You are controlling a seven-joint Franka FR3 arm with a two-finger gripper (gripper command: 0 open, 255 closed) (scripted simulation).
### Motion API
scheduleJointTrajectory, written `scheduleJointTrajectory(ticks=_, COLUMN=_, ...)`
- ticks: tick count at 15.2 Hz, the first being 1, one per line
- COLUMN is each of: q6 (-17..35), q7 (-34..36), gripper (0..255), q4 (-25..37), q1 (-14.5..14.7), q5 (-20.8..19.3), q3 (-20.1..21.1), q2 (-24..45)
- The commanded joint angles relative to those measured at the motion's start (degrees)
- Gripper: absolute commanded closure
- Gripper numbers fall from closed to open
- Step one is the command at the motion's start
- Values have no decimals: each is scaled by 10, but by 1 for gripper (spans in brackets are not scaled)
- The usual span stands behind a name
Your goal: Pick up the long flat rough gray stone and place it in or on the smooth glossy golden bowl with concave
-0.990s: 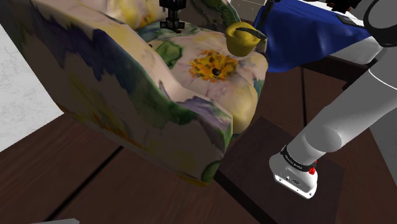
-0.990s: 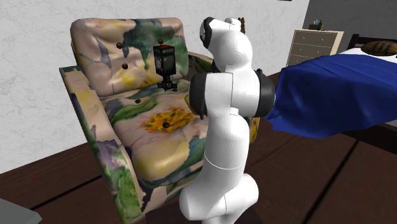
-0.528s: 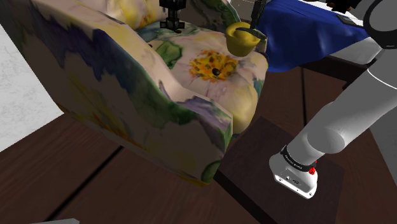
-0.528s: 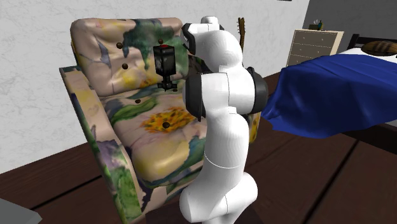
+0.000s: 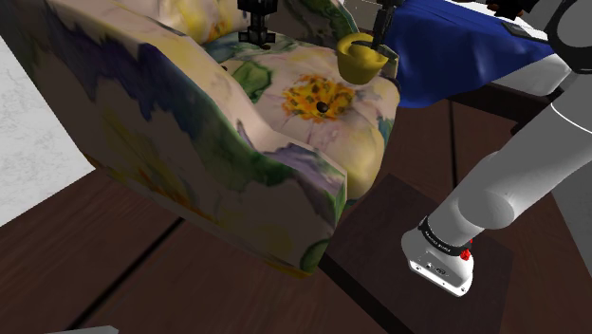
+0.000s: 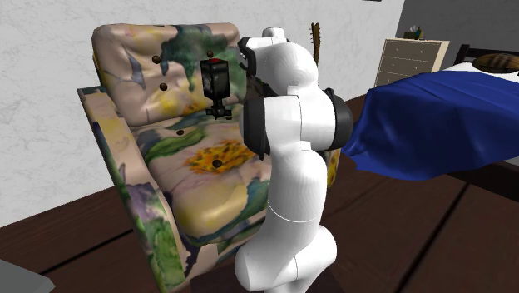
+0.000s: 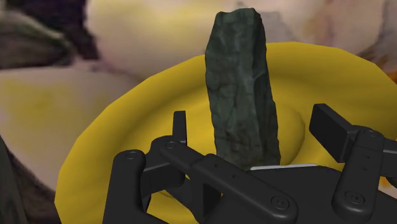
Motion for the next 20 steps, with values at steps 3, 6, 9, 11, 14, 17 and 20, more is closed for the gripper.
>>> scheduleJointTrajectory(ticks=3, q6=0, q7=0, gripper=255, q4=0, q1=0, q5=0, q3=0, q2=0)
scheduleJointTrajectory(ticks=6, q6=0, q7=0, gripper=255, q4=0, q1=0, q5=0, q3=0, q2=0)
scheduleJointTrajectory(ticks=9, q6=0, q7=0, gripper=255, q4=0, q1=0, q5=0, q3=0, q2=0)
scheduleJointTrajectory(ticks=11, q6=0, q7=0, gripper=255, q4=0, q1=0, q5=0, q3=0, q2=0)
scheduleJointTrajectory(ticks=14, q6=-16, q7=-1, gripper=255, q4=21, q1=0, q5=1, q3=0, q2=5)
scheduleJointTrajectory(ticks=17, q6=-42, q7=-3, gripper=255, q4=54, q1=-1, q5=3, q3=-1, q2=13)
scheduleJointTrajectory(ticks=20, q6=-67, q7=-6, gripper=255, q4=90, q1=-2, q5=6, q3=-2, q2=23)
